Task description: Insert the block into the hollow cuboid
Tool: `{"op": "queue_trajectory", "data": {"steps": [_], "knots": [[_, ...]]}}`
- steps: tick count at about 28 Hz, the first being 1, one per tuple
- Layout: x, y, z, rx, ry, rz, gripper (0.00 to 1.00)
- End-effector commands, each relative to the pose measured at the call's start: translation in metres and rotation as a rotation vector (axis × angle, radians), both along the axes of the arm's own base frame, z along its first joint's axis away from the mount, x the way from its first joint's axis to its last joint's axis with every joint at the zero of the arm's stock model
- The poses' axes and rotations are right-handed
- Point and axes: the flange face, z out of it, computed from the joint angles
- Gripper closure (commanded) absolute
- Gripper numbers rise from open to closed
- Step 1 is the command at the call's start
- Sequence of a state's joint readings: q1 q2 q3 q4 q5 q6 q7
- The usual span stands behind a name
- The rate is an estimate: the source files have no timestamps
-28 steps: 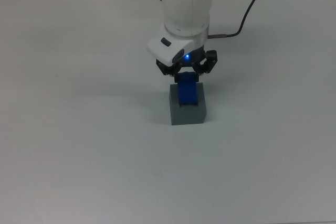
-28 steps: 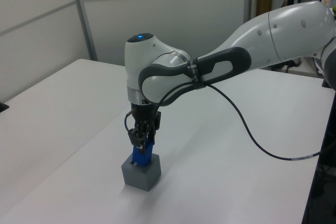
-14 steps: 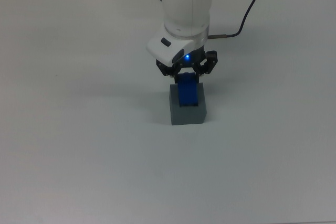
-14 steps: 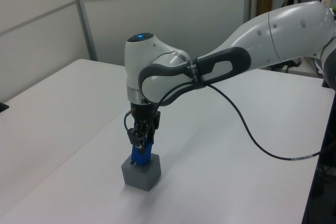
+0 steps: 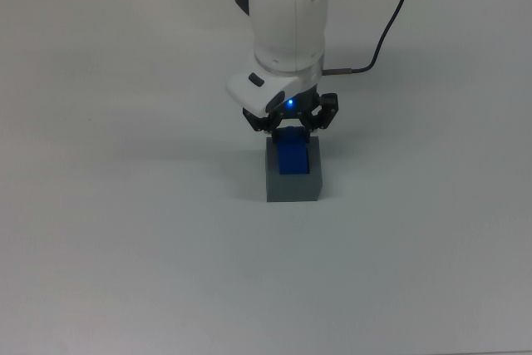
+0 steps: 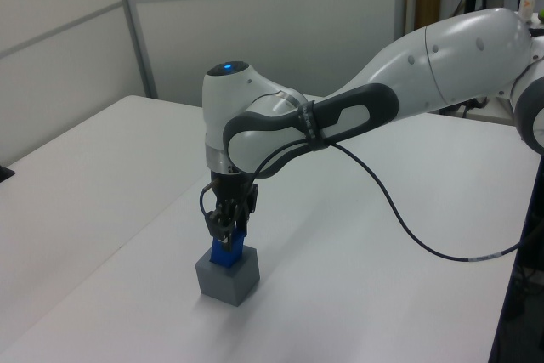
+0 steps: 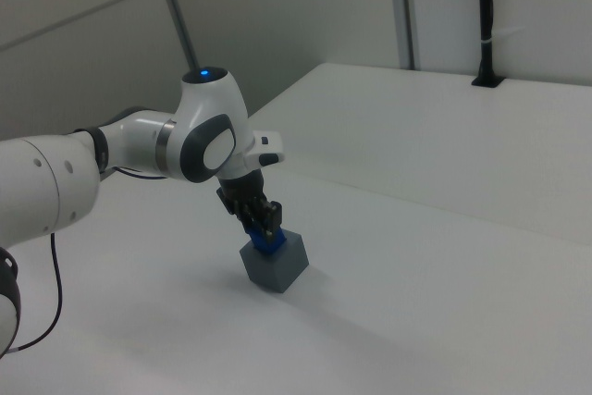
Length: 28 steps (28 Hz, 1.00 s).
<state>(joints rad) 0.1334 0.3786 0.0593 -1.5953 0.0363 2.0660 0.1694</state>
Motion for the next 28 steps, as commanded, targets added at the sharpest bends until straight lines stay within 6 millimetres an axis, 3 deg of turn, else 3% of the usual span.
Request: {"op": "queue_trajectory", "data": {"steps": [1,2,3,4,6,7,11,16,22,28], "knots": [[0.004,-0.003,-0.002,-0.007,-0.014,-0.002,0.87],[0.003,-0.001,-0.002,-0.006,-0.013,-0.009,0.32],[0.003,-0.001,-0.002,-0.006,-0.013,-0.009,0.07],[0.003,0.000,-0.001,-0.007,-0.013,-0.006,0.00],[0.003,0.000,0.004,-0.009,-0.017,-0.004,0.00],[0.003,0.000,0.019,-0.006,-0.032,-0.005,0.00],[-0.003,-0.004,0.040,-0.012,-0.012,0.001,0.00],[-0.019,-0.027,0.072,-0.115,0.015,0.065,0.00],[-0.029,-0.058,0.083,-0.154,0.077,0.048,0.00],[-0.032,-0.075,0.092,-0.145,0.066,0.013,0.00]]}}
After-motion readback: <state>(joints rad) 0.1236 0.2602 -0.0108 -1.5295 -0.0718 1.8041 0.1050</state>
